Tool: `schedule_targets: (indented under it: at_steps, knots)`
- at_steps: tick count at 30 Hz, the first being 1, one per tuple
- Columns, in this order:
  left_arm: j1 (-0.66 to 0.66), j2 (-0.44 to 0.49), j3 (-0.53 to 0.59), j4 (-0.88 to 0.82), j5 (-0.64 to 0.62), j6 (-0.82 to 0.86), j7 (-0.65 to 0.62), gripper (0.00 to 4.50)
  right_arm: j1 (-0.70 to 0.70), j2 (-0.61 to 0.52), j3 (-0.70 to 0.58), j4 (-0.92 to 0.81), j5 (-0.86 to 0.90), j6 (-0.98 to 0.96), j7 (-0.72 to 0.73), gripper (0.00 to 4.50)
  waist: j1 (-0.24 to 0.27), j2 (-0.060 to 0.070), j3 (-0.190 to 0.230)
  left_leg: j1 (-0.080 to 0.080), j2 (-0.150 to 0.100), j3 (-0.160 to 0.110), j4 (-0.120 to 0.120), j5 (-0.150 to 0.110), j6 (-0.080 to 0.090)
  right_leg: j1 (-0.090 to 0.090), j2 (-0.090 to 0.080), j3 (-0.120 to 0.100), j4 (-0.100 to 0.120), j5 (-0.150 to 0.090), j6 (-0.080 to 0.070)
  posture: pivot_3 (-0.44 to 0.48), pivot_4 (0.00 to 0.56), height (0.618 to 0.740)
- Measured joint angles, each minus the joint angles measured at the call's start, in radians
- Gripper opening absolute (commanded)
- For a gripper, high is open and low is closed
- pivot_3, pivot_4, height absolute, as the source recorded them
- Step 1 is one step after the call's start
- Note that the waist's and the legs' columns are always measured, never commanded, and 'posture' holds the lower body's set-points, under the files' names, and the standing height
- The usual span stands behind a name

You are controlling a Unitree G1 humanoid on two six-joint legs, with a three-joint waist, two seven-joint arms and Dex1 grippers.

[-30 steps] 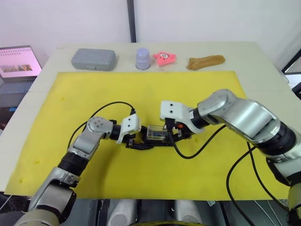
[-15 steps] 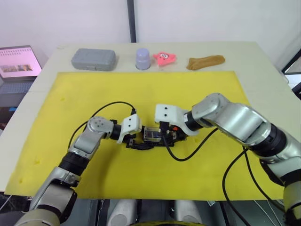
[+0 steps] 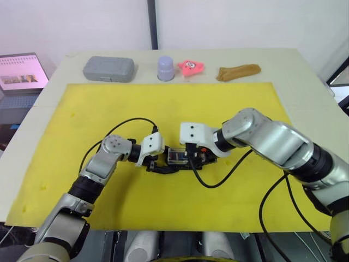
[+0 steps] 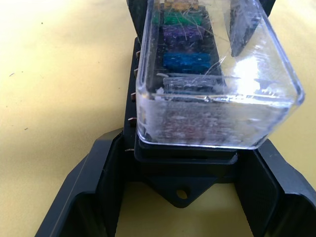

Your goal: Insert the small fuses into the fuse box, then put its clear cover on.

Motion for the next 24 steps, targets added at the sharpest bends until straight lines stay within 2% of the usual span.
schedule_targets:
  at_steps: [20, 22, 24]
  knots:
    - [0.000, -0.002, 0.000, 0.000, 0.000, 0.005, 0.000, 2.55, -0.003, 0.006, 0.012, -0.001, -0.027, -0.007, 0.020, 1.69, 0.000, 0.000, 0.000, 0.000, 0.000, 0.000, 0.000, 0.000, 0.000, 0.000, 0.000, 0.000, 0.000, 0.000, 0.000, 0.000, 0.150, 0.740]
    - [0.000, -0.002, 0.000, 0.000, 0.000, 0.006, 0.001, 2.55, -0.003, 0.010, 0.011, -0.001, -0.027, -0.006, 0.020, 2.78, 0.000, 0.000, 0.000, 0.000, 0.000, 0.000, 0.000, 0.000, 0.000, 0.000, 0.000, 0.000, 0.000, 0.000, 0.000, 0.000, 0.150, 0.740]
    - [0.000, -0.002, 0.001, 0.000, 0.000, 0.006, 0.001, 2.55, -0.002, 0.016, 0.013, 0.000, -0.026, -0.005, 0.022, 3.61, 0.000, 0.000, 0.000, 0.000, 0.000, 0.000, 0.000, 0.000, 0.000, 0.001, 0.000, 0.000, 0.000, 0.000, 0.000, 0.000, 0.150, 0.740]
